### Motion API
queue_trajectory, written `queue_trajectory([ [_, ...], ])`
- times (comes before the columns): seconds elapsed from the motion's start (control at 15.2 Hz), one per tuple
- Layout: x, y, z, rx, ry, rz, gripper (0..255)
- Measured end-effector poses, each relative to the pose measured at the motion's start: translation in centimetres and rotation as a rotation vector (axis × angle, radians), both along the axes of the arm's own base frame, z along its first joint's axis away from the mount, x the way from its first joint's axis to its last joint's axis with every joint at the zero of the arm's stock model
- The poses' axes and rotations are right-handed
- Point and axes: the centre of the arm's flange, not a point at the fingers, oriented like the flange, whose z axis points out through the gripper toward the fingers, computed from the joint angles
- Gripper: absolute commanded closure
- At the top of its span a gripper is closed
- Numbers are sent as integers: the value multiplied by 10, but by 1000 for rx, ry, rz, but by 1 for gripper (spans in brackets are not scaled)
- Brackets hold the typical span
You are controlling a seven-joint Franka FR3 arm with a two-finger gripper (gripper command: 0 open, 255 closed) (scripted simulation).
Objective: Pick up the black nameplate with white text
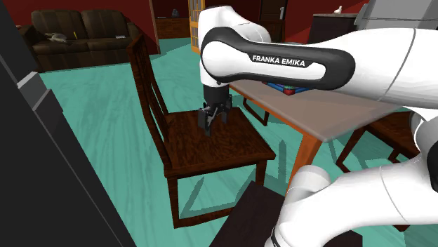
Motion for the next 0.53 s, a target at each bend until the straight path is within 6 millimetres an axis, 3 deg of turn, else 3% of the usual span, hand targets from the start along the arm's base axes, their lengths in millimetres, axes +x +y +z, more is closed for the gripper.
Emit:
queue_trajectory([
  [0.13, 6, -2, 0, 1, 1, -11, 0],
  [0.53, 69, -42, -15, 11, 22, -136, 0],
])
